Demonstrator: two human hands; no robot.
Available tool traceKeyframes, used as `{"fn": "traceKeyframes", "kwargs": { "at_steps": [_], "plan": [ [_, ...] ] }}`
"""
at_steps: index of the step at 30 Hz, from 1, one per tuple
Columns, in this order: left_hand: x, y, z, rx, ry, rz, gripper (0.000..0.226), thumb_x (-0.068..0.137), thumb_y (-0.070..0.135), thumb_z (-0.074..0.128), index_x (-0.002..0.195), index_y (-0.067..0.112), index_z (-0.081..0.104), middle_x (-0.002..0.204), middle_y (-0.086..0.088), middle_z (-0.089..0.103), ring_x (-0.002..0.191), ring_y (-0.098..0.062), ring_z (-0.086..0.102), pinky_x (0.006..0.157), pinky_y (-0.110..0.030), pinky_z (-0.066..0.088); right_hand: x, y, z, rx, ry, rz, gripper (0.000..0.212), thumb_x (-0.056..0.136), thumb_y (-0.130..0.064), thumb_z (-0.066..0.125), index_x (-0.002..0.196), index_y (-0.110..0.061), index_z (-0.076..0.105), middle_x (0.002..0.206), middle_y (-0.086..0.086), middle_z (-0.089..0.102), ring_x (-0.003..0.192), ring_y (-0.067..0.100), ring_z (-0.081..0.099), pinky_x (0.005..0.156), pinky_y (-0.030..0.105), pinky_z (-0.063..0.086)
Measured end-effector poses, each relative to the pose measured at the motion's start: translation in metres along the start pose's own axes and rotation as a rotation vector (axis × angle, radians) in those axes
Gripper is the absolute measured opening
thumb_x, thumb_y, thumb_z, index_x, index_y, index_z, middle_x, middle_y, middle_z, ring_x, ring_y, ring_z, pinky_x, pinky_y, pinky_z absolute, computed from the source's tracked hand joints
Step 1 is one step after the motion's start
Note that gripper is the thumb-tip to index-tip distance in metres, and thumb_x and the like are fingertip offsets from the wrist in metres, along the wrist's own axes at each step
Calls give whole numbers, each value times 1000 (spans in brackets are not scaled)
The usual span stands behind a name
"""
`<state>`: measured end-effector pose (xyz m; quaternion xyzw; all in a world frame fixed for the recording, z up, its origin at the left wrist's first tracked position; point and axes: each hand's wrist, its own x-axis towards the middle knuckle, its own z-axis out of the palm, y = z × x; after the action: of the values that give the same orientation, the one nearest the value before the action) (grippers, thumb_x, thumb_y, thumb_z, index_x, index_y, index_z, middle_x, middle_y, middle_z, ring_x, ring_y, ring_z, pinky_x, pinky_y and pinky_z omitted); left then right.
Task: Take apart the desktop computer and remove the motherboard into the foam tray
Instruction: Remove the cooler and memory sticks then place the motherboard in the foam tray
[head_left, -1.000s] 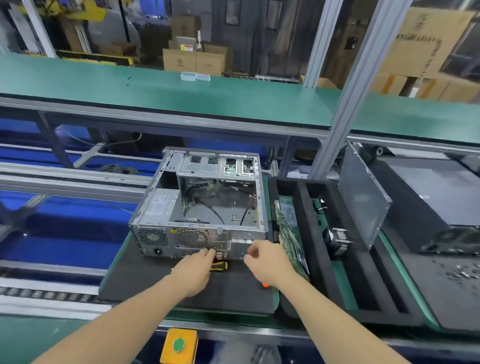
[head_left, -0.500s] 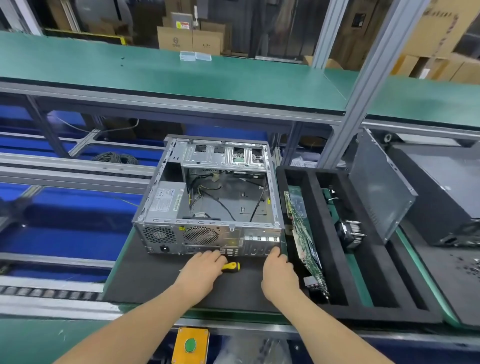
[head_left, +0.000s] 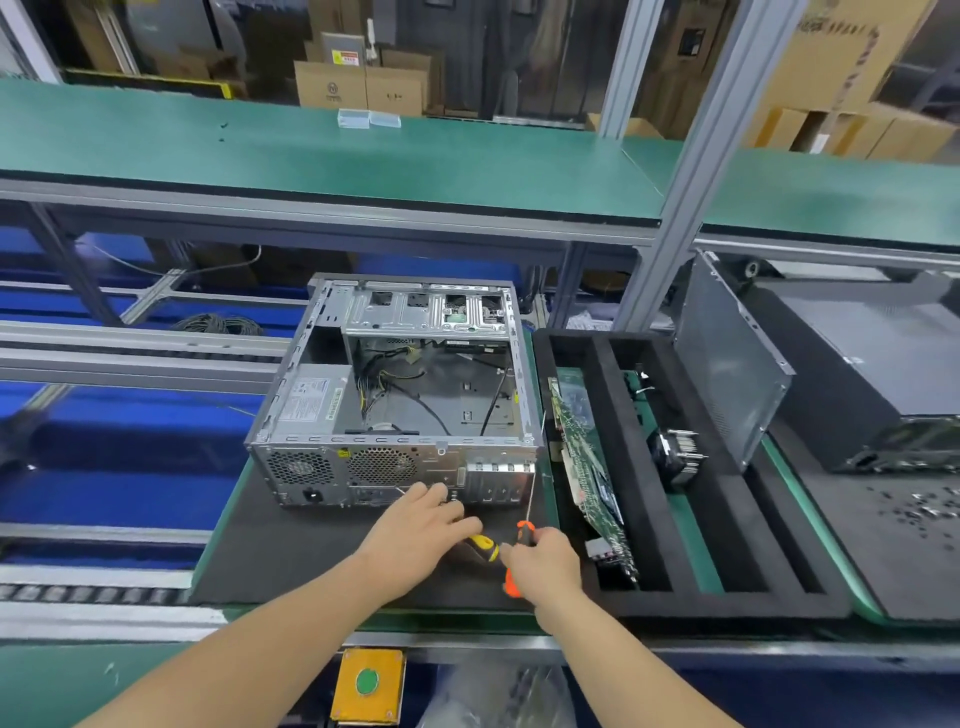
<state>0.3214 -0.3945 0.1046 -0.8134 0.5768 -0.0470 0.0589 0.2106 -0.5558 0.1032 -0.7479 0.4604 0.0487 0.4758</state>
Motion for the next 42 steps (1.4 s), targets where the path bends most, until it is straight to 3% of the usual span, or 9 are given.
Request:
{"fn": "traceKeyframes", "kwargs": {
  "at_steps": [3,6,12,20,27,30,32,36,42],
  "plan": [
    [-5,7,-9,-205,-73,-107,63,86,-7,53,134,33,50,132,1,52,94,-28,63,71,-40,47,-7,11,-3,343,-150,113,19,94,0,59,110,-8,54,101,16,63,76,28,60,74,43,60],
    [-14,21,-15,-432,-164,-111,66,86,-14,47,127,37,51,135,9,38,99,-25,61,71,-42,51,-19,19,-7,454,-267,118,23,96,6,48,111,-10,46,97,18,58,70,27,61,65,37,56],
    [-29,52,-27,-685,-113,-134,21,103,18,50,111,32,63,117,16,42,99,-9,51,89,-33,48,-56,29,-11,352,-306,-35,26,89,-1,52,107,-16,40,84,12,54,62,23,50,50,30,43],
    [-58,70,-56,-814,236,-449,34,90,2,53,99,34,46,102,20,45,92,-1,48,79,-10,37,-94,21,-8,180,-372,-502,17,91,-5,63,97,-21,61,80,2,62,74,17,54,69,35,44],
    [-153,70,-49,-888,636,-950,48,85,-6,70,114,20,42,118,-2,38,79,-25,58,69,-34,51,-139,-2,60,189,-549,-653,12,103,-28,62,99,-27,73,87,8,72,72,19,60,73,37,53],
    [-217,66,-44,-1091,710,-1172,57,83,1,81,118,18,39,115,-5,48,78,-19,66,71,-34,57,-172,-1,111,241,-688,-558,16,104,-23,62,97,-16,75,72,3,63,61,16,58,63,36,57],
    [-264,65,-37,-1174,681,-1304,55,84,3,82,121,18,44,112,-6,57,88,-21,69,79,-31,57,-199,3,149,291,-798,-409,17,103,-21,66,95,-9,73,74,7,65,60,22,64,70,53,64],
    [-347,76,-24,-1146,568,-1541,44,82,3,80,122,16,65,113,-8,71,101,-26,71,95,-39,56,-251,19,222,198,-839,-249,10,98,-20,72,90,-19,65,83,17,70,75,39,73,76,62,59],
    [-442,114,-4,-962,338,-1718,34,82,4,74,113,18,76,106,3,76,93,-13,70,86,-18,48,-306,62,304,-117,-938,-157,20,95,-9,67,83,-20,56,89,14,68,76,27,65,53,30,51]
  ]
}}
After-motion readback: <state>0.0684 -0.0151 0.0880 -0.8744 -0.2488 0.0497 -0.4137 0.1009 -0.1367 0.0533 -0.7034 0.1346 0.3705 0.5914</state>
